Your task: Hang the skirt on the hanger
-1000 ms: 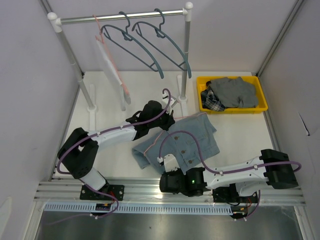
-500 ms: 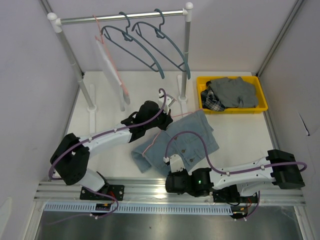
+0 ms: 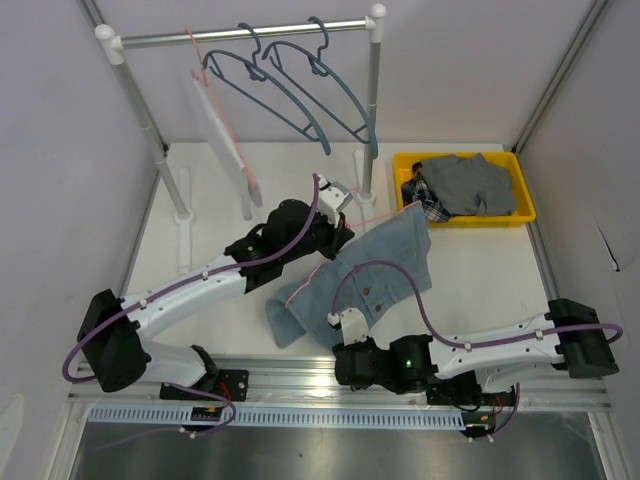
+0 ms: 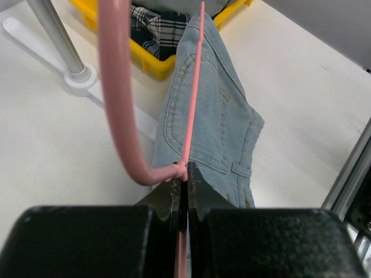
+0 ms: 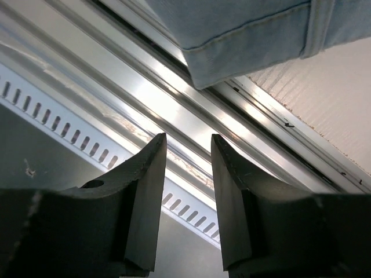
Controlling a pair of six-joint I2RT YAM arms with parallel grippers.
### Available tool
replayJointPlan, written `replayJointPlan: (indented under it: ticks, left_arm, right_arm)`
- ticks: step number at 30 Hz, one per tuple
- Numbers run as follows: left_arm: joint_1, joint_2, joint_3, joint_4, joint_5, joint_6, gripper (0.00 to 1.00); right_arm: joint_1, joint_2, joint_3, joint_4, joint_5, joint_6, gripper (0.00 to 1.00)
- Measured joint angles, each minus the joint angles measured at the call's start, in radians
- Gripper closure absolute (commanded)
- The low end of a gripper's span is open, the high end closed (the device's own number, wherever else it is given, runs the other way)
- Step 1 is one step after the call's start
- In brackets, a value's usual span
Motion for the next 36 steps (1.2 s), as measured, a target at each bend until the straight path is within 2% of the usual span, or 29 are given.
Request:
replayJointPlan:
  ticks: [3, 12, 15, 21, 24, 31, 36]
  left_arm:
    - [-0.002, 0.002, 0.006, -0.002, 0.000, 0.000, 1.00]
    - [-0.004, -0.003, -0.027, 0.003, -0.027, -0.002, 1.00]
    - [-0.006, -0.040, -0.013, -0.040, -0.017, -0.013, 1.00]
    - [-0.008, -0.122, 0.091, -0.153, 0.018, -0.047, 1.00]
    - [-0.008, -0.188, 0.108, -0.188, 0.034, -0.066, 1.00]
    - [-0.008, -0.238, 0.262, -0.355, 0.034, -0.097, 1.00]
    - [-0.008, -0.254, 0.372, -0.517, 0.020, -0.126, 1.00]
  right_arm:
    - [-0.003, -0.036, 0.000, -0.002, 0.000, -0.003, 0.64]
    - [-0.042, -0.089, 0.001, -0.032, 0.000, -0.007, 0.59]
    - [-0.100, -0.148, 0.022, -0.063, -0.006, -0.035, 0.58]
    - [-0.366, -0.346, 0.184, -0.089, -0.034, -0.142, 0.57]
    - [-0.544, -0.436, 0.265, -0.084, -0.076, -0.204, 0.58]
    - [-0.862, -0.469, 0.367, -0.106, -0.169, -0.287, 0.58]
    - [-1.069, -0.420, 0.399, -0.102, -0.324, -0.320, 0.60]
